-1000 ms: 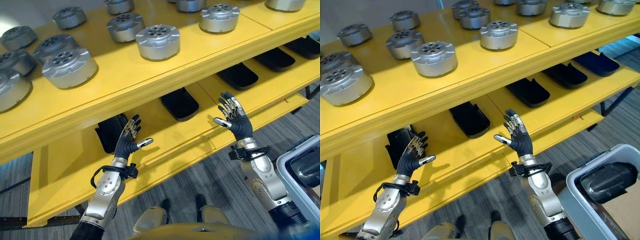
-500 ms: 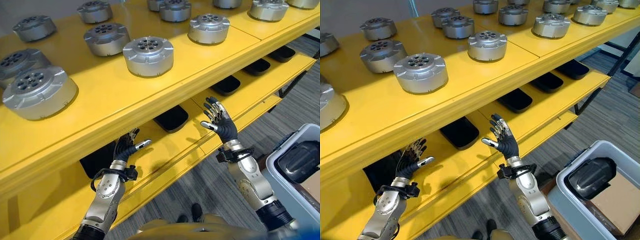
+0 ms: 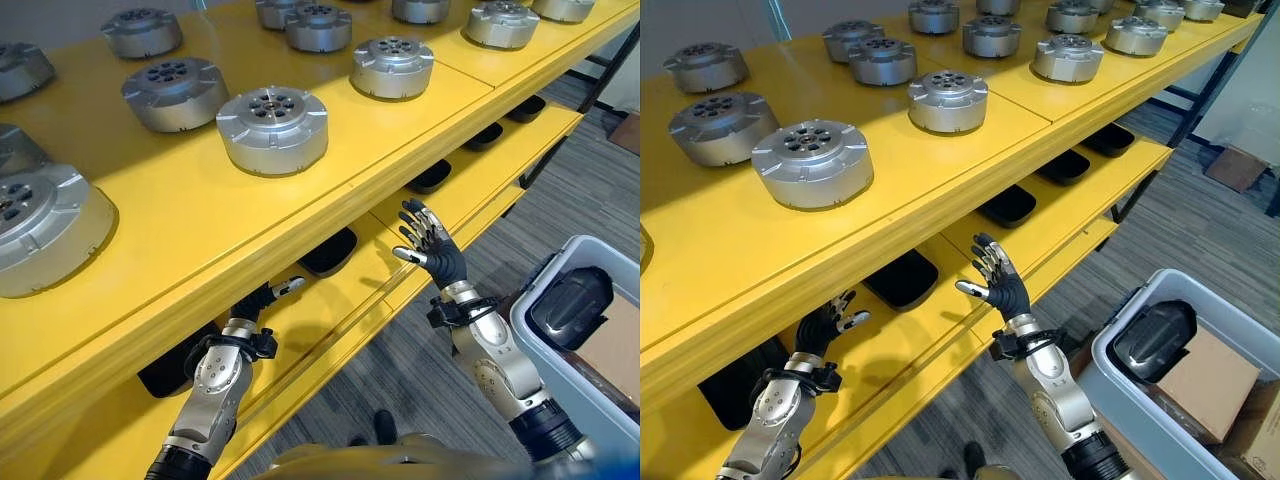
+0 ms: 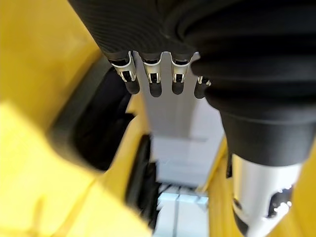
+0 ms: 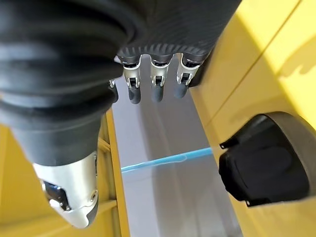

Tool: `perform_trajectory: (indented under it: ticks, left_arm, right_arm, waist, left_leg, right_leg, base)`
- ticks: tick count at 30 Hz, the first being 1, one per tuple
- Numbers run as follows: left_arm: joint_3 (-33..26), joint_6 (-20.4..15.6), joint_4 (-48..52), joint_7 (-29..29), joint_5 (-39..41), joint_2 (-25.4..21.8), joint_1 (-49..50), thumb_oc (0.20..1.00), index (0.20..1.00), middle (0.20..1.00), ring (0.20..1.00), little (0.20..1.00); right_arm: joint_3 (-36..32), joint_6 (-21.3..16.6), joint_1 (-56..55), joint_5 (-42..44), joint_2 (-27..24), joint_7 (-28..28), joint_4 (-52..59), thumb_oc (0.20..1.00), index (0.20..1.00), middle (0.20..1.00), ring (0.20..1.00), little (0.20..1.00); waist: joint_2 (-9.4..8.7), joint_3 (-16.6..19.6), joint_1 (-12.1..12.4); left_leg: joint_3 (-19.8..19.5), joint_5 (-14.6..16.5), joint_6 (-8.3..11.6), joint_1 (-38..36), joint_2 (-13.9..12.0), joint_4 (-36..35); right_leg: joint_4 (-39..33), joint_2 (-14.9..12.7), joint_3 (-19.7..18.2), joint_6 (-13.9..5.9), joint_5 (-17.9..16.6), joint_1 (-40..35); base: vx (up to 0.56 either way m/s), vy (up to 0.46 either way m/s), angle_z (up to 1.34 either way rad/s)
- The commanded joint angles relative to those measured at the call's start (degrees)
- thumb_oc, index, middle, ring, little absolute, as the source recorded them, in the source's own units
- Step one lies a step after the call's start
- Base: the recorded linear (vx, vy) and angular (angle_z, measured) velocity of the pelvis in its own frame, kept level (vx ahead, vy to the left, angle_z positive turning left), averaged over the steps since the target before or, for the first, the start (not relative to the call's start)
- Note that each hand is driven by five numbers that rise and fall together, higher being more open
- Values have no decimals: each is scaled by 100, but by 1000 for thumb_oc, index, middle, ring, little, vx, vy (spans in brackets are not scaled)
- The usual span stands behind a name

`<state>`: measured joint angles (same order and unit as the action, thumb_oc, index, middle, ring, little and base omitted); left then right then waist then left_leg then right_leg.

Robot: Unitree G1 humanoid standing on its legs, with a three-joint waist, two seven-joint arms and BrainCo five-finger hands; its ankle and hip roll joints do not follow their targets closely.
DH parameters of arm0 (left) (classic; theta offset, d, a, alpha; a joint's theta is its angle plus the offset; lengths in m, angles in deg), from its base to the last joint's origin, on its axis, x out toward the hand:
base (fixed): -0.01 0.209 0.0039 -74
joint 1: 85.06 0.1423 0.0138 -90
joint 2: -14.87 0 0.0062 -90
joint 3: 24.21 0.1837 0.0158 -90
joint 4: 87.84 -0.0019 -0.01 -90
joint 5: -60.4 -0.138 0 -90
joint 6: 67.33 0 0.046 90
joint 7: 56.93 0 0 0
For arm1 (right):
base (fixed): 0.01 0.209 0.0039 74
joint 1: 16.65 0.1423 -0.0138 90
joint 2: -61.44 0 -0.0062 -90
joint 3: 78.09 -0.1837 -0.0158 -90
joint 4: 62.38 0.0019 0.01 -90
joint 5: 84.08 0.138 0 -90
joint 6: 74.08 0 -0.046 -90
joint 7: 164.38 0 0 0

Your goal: Move parts from the plastic box to the shelf.

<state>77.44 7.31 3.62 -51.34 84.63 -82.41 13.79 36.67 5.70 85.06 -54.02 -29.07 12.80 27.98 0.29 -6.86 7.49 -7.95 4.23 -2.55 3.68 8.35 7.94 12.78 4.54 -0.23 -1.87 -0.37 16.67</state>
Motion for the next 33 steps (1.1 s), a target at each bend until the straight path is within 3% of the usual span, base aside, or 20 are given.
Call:
perform_trajectory:
  ticks: [1,3,5,6,7,9,10,12,14,16,21,29,33]
  left_arm:
    - [-328,-226,381,137,167,-95,68,1000,1000,1000,1000,1000]
    - [-309,-205,353,117,136,-114,76,1000,1000,1000,1000,1000]
    - [-336,-178,404,77,121,-103,143,1000,1000,1000,1000,1000]
    - [-383,-193,403,131,59,-110,135,1000,1000,1000,1000,1000]
    - [-383,-193,403,131,59,-110,135,1000,1000,1000,1000,1000]
    - [-441,-189,329,195,-92,-98,149,1000,1000,1000,1000,1000]
    - [-436,-190,327,197,-95,-99,152,1000,1000,1000,1000,1000]
    - [-531,-196,296,197,-88,4,257,1000,1000,1000,1000,1000]
    - [-589,-187,285,214,-90,-16,279,1000,1000,1000,1000,1000]
    - [-555,-171,253,164,-111,9,277,1000,1000,1000,1000,1000]
    - [-491,-140,209,58,-117,64,325,1000,1000,1000,1000,1000]
    - [-516,-164,203,36,-164,90,334,1000,1000,1000,1000,1000]
    - [-613,-200,235,-4,-128,91,382,1000,1000,1000,1000,1000]
  right_arm:
    - [22,-179,6,-95,169,79,486,1000,1000,1000,1000,1000]
    - [8,-155,22,-171,136,97,536,1000,1000,1000,1000,1000]
    - [-102,-124,-7,-423,41,60,709,1000,1000,1000,1000,1000]
    - [-184,-141,-27,-443,56,29,702,1000,1000,1000,1000,1000]
    - [-184,-141,-27,-443,56,29,702,1000,1000,1000,1000,1000]
    - [-316,-160,-206,-468,-13,56,759,1000,1000,1000,1000,1000]
    - [-318,-157,-215,-468,-13,56,766,1000,1000,1000,1000,1000]
    - [-378,-113,-305,-410,-80,71,718,1000,1000,1000,1000,1000]
    - [-564,-144,-436,-320,-261,93,881,1000,1000,1000,1000,1000]
    - [-732,-150,-614,-281,-410,111,967,1000,1000,1000,1000,1000]
    - [-1202,-270,-1068,-214,-630,40,1044,1000,1000,1000,1000,1000]
    - [-1253,-327,-1244,-115,-690,76,1041,1000,1000,1000,1000,1000]
    - [-1161,-335,-1220,-144,-718,145,1030,1000,1000,1000,1000,1000]
  waist:
    - [-55,-92,-17]
    - [-49,-124,-46]
    - [-66,-135,-101]
    - [-140,-150,-143]
    - [-139,-154,-141]
    - [-407,-94,-193]
    - [-406,-98,-195]
    - [-516,80,-300]
    - [-510,125,-445]
    - [-461,136,-543]
    - [-281,186,-793]
    - [-142,179,-887]
    - [-153,139,-915]
  left_leg:
    - [-320,-32,-191,32,-339,-241]
    - [-286,14,-187,-84,-371,-279]
    - [-242,142,-161,-175,-407,-237]
    - [-125,317,-105,-233,-482,-135]
    - [-124,319,-105,-237,-483,-134]
    - [40,466,42,-348,-645,-132]
    - [34,461,43,-367,-647,-147]
    - [124,378,166,-565,-960,-428]
    - [112,281,283,-672,-1234,-602]
    - [90,194,355,-718,-1398,-732]
    - [191,-445,626,-792,-1884,-1122]
    - [383,-992,795,-723,-2100,-1194]
    - [452,-1346,837,-558,-2228,-616]
  right_leg:
    - [-43,-1352,796,-313,50,-526]
    - [-161,-1510,693,-365,-82,-574]
    - [-417,-1868,564,-465,-411,-637]
    - [-748,-2250,597,-613,-797,-668]
    - [-753,-2248,597,-613,-800,-674]
    - [-1097,-2253,834,-783,-839,-894]
    - [-1117,-2251,845,-783,-844,-919]
    - [-1040,-2034,885,-828,-760,-921]
    - [-978,-1825,928,-744,-545,-948]
    - [-979,-1697,978,-678,-412,-994]
    - [-1040,-1274,1044,-515,-174,-945]
    - [-1219,-958,892,-369,-142,-844]
    - [-1175,-715,617,-184,-56,-760]
  base:
    - [97,-106,-153]
    - [68,-70,-43]
    - [83,-141,-73]
    - [90,-160,-32]
    - [140,-301,8]
    - [128,-271,-68]
    - [106,-164,-94]
    - [194,-300,-15]
    - [174,-291,-19]
    - [134,-229,-31]
    - [101,-193,-1]
    - [39,-101,-12]
    - [57,-132,-28]
